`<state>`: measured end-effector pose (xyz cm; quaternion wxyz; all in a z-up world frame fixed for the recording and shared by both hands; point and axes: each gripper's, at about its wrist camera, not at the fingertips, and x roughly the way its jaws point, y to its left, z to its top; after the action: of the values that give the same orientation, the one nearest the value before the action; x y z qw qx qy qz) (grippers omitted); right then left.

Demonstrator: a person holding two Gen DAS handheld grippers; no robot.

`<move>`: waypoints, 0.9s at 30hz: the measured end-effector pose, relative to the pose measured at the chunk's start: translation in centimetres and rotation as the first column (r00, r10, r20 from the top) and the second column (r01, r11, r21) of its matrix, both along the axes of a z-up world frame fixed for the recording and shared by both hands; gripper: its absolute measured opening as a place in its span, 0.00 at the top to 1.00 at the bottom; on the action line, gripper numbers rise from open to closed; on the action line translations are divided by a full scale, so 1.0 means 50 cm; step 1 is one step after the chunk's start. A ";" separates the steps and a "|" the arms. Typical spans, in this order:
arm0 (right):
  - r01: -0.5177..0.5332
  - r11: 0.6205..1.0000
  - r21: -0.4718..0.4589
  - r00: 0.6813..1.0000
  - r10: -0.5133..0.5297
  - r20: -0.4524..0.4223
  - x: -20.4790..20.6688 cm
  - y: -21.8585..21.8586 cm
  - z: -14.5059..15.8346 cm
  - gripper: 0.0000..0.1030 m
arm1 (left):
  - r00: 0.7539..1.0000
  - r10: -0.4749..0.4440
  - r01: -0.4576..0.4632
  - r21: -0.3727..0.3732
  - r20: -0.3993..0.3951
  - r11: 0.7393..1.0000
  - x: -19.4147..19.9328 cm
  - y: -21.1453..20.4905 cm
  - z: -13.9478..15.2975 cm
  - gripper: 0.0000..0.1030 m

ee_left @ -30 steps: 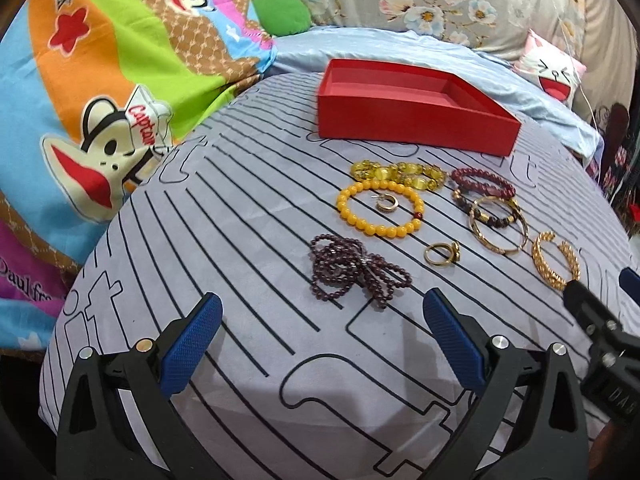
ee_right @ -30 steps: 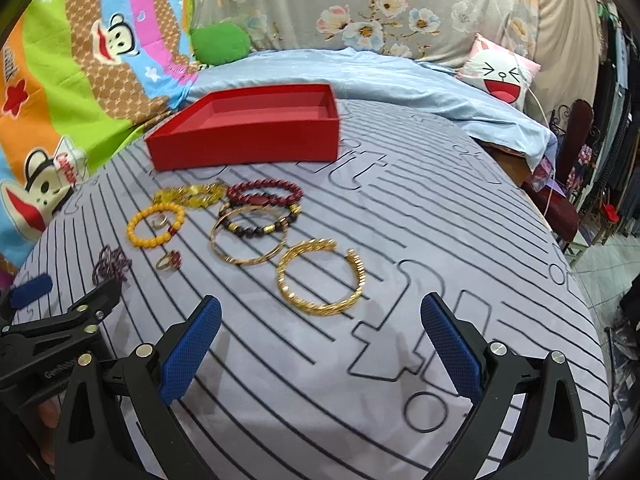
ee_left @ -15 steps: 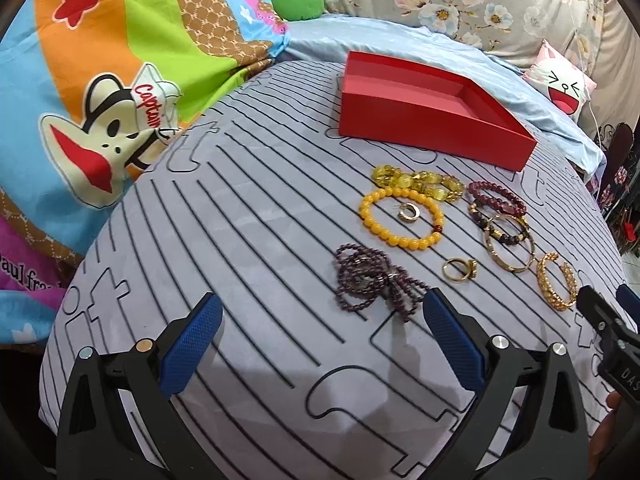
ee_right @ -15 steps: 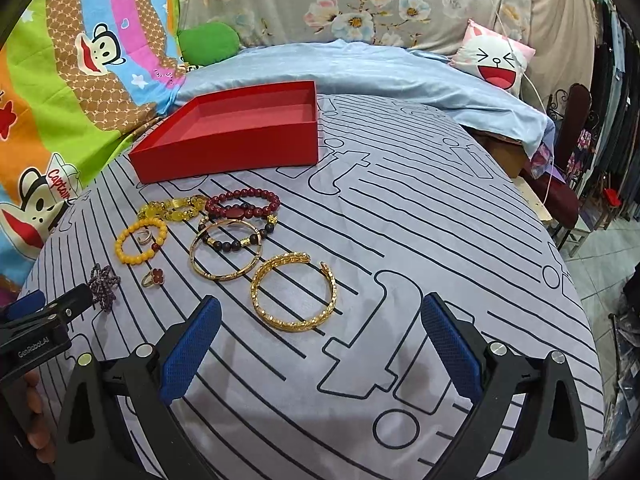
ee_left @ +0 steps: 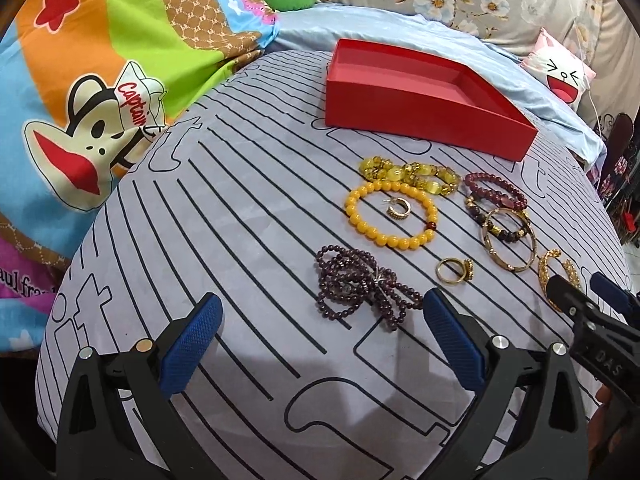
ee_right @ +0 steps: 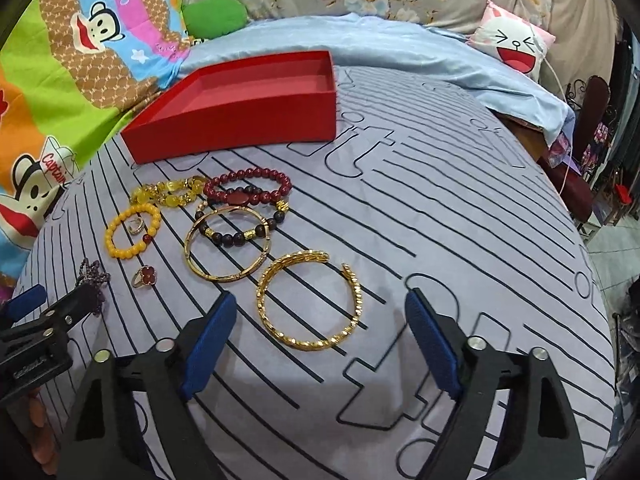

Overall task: Organize jewelry
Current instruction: 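Grasp the gold twisted cuff with the right gripper while the left grasps the garnet bracelet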

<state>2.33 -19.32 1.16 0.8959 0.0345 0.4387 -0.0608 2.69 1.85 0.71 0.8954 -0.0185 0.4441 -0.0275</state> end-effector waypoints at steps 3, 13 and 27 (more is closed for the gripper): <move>-0.007 1.000 -0.014 1.000 0.007 -0.009 0.006 0.008 -0.006 0.33 | 1.000 0.004 -0.004 0.002 -0.001 1.000 0.001 0.005 -0.002 0.07; -0.013 1.000 -0.011 1.000 0.013 -0.006 0.007 0.010 -0.010 0.47 | 1.000 -0.004 0.004 0.002 -0.009 1.000 0.009 0.006 -0.007 0.07; 0.011 1.000 0.024 1.000 -0.011 0.000 0.002 -0.004 -0.008 0.47 | 0.999 -0.038 0.038 -0.011 -0.005 0.999 0.002 -0.004 -0.005 0.07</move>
<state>2.44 -19.53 0.74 0.8952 0.0478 0.4389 -0.0602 2.78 1.66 0.46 0.8934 -0.0149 0.4466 -0.0468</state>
